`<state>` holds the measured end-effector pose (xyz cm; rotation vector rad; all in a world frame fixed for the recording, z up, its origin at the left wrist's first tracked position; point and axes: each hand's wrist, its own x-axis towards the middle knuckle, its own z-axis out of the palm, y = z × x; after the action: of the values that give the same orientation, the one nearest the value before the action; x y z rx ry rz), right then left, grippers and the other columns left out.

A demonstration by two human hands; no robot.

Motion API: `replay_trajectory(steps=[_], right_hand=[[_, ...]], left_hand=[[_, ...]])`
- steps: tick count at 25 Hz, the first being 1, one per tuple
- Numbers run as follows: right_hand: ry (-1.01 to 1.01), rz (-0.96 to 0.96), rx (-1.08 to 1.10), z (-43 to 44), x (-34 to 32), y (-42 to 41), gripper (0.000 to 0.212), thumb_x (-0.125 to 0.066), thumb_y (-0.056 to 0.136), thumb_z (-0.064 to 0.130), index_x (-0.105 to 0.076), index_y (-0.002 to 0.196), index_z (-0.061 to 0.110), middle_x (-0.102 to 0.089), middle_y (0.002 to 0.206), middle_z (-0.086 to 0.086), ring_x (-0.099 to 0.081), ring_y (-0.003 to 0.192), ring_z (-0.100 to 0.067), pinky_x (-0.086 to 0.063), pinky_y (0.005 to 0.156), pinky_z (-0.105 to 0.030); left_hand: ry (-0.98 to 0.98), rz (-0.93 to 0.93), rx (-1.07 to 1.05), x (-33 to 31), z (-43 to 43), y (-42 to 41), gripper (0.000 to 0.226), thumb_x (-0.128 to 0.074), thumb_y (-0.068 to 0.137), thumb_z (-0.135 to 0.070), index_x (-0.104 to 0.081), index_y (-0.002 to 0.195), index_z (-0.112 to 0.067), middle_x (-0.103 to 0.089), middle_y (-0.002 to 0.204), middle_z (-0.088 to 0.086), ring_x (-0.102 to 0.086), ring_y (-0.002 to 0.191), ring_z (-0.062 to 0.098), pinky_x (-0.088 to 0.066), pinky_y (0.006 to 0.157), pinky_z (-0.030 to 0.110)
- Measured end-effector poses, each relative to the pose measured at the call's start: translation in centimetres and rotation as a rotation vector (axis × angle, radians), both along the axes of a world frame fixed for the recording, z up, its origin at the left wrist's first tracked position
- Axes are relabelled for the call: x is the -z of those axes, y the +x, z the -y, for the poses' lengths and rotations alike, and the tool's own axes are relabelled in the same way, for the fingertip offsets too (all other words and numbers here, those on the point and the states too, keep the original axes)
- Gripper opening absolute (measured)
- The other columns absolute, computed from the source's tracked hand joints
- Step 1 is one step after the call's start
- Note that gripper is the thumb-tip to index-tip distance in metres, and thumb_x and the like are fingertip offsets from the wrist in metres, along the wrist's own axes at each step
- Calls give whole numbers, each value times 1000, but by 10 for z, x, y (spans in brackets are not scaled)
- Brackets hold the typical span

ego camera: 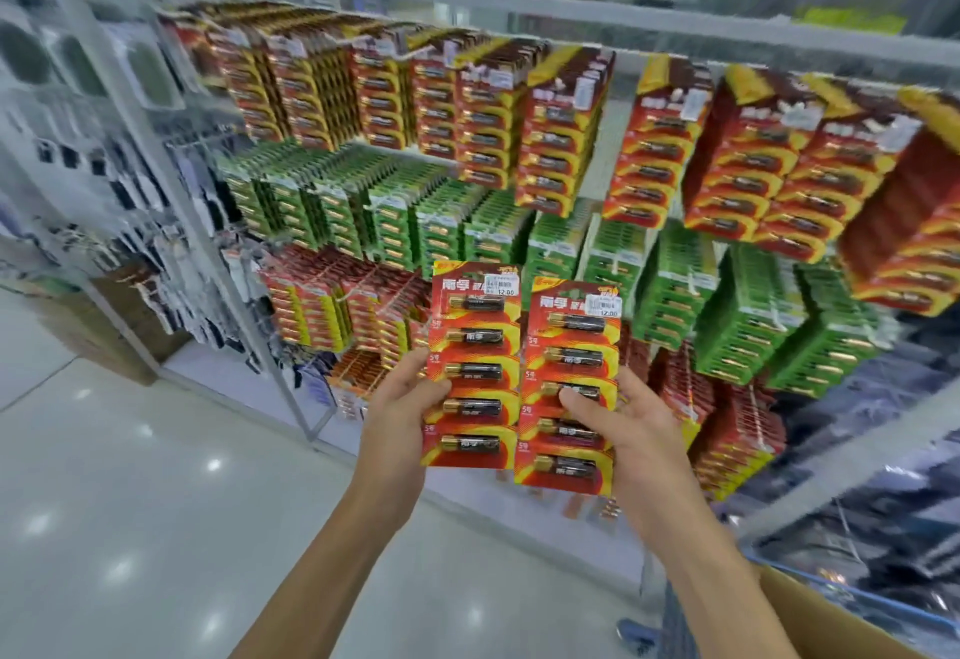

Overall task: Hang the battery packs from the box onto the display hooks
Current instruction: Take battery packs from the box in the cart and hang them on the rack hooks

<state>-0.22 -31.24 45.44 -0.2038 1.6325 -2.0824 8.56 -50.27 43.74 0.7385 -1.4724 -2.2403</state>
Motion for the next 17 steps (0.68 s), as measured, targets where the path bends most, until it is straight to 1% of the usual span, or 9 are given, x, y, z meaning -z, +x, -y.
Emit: replay_trajectory(steps=[2,4,7,9,12,14,15,16,17], right_hand=[[-1,-18,-21,24,-8,-6,40,-76,82,8,-68,121,12,-79,110,-11,-77,95,-32,-64,75,-46],[0,-26,-37,51,-16,-15,38,-76,83,11,-69,120,13,-79,109,-11,-78,95,-32,-63,71,-42],[-3,-33,-13,92,-27,-35,26,-73,88,11,-73,112,19,-80,102,-7,-79,89,-27,-62,65,-37],[-7,-39,-7,121,-34,-53,23,-73,89,14,-73,110,23,-81,101,-4,-79,88,-24,-61,71,-39],[-9,-53,-4,167,-43,-84,32,-75,86,18,-71,118,22,-81,104,-2,-78,92,-24,-59,78,-41],[-6,-56,2,197,-49,-108,35,-76,85,18,-70,119,21,-81,103,-2,-78,92,-24,-61,73,-38],[-4,-57,8,212,-52,-119,33,-76,85,17,-70,118,22,-81,102,0,-79,91,-22,-61,67,-35],[-4,-64,10,226,-58,-126,36,-77,84,19,-69,119,23,-80,103,4,-78,93,-18,-60,64,-30],[-17,-71,10,240,-61,-135,48,-79,81,23,-65,126,25,-78,111,9,-75,104,-14,-57,64,-26]], left_hand=[[-5,-32,-19,-9,24,-3,31,-55,98,1,-69,121,-13,-79,105,9,-76,98,34,-63,75,44],[-21,-57,-27,-17,48,-7,29,-60,95,2,-70,117,-13,-79,103,12,-77,93,35,-63,71,43],[-35,-75,-17,-25,86,-19,35,-69,87,7,-70,117,-11,-79,102,16,-77,87,38,-63,65,42],[-42,-79,-23,-29,117,-36,40,-75,80,5,-69,117,-10,-78,106,18,-76,92,42,-62,69,45],[-102,-117,-22,-37,162,-70,37,-84,68,-11,-77,102,-23,-79,103,12,-77,92,36,-62,74,48],[-134,-130,-29,-41,195,-96,36,-88,64,-19,-78,97,-28,-80,102,7,-77,94,33,-62,78,50],[-130,-133,-33,-43,210,-108,41,-90,64,-23,-77,102,-26,-79,106,7,-76,98,34,-61,81,51],[-125,-126,-50,-45,224,-119,52,-95,65,-31,-74,112,-24,-78,114,7,-74,106,35,-60,86,54],[-129,-126,-58,-48,237,-129,67,-97,64,-43,-70,122,-24,-75,123,7,-69,116,38,-57,93,59]])
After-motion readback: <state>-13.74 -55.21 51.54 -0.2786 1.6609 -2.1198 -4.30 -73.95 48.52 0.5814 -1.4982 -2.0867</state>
